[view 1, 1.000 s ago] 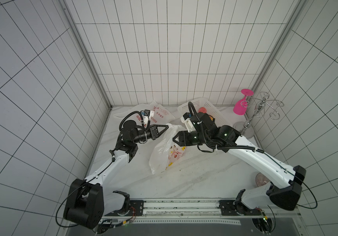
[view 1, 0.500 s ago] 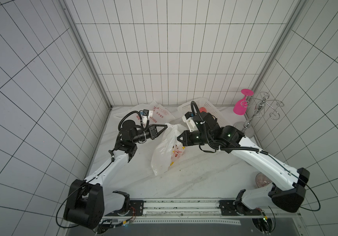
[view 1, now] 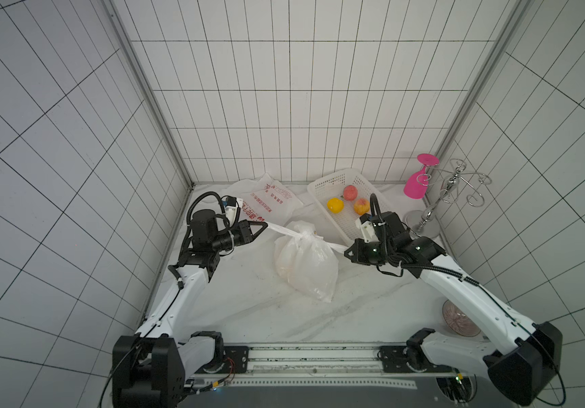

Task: Place the peach into a plastic bag & tie a knot
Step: Tie the plastic bag at the center of the board.

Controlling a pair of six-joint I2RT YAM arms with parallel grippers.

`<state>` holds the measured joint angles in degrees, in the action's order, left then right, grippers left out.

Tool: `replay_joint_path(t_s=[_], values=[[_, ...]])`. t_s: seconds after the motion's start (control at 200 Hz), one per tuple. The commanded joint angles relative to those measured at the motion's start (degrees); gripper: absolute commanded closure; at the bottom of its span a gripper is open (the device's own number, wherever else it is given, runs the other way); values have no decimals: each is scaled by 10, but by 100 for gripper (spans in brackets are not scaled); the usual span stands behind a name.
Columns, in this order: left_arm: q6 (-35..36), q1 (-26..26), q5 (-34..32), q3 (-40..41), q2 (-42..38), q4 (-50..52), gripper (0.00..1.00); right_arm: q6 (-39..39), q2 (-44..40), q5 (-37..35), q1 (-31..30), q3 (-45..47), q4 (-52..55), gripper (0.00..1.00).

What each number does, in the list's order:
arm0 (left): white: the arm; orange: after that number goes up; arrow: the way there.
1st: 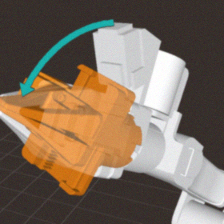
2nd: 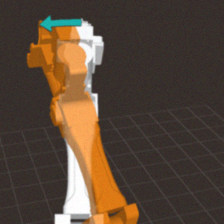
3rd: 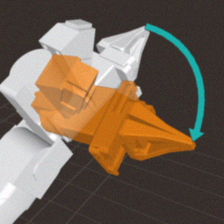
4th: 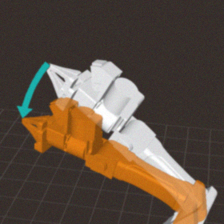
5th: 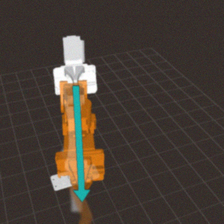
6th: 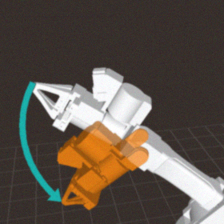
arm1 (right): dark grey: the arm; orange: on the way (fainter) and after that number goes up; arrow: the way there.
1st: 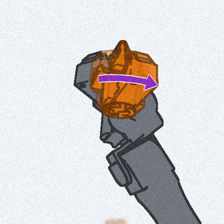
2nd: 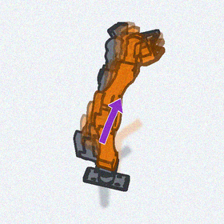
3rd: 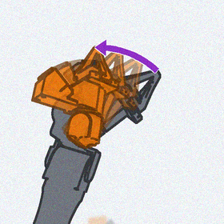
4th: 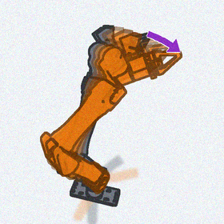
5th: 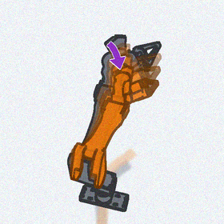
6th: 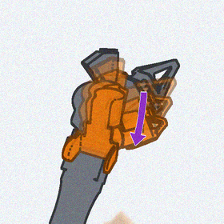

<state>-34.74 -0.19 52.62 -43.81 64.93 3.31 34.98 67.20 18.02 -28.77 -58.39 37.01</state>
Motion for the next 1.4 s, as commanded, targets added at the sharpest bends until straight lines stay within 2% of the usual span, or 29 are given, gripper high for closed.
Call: replay_joint_path(t_s=[0.0,0.11,0.315,0.505,0.555,0.625,0.67,0.755,0.82,0.885,0.965,1.04,1.134,1.309,1.399], values=[[54,49,-97,-10,-15,84,100,2,-17,-62,60,62,36,100],[54,63,-126,12,-11,100,100,7,-15,-63,99,80,20,100],[52,87,-165,40,-14,113,100,3,4,-61,130,114,13,100],[59,88,-176,39,-12,115,100,3,11,-69,130,115,9,100],[65,88,-158,35,-9,108,100,-6,8,-51,126,105,10,100],[75,60,-147,10,-7,116,100,-23,-7,-46,94,76,10,100],[94,28,-151,-22,-4,144,100,-27,-12,-46,67,54,12,86],[127,-20,-189,-77,-3,198,76,-25,-6,-45,25,6,34,58],[144,-27,-217,-105,-5,228,64,-21,-4,-56,5,-26,55,43],[165,-26,-236,-130,-5,255,59,-32,-10,-98,-15,-62,83,33],[174,-25,-254,-153,-3,273,55,-64,-3,-149,-47,-122,119,26],[169,-26,-268,-168,-2,274,52,-92,35,-159,-85,-179,146,22],[170,-25,-306,-185,11,264,50,-111,94,-172,-143,-218,131,18],[171,-16,-383,-210,82,244,48,-148,222,-176,-211,-293,106,16],[184,-18,-416,-220,128,235,42,-163,261,-187,-230,-304,99,16]])
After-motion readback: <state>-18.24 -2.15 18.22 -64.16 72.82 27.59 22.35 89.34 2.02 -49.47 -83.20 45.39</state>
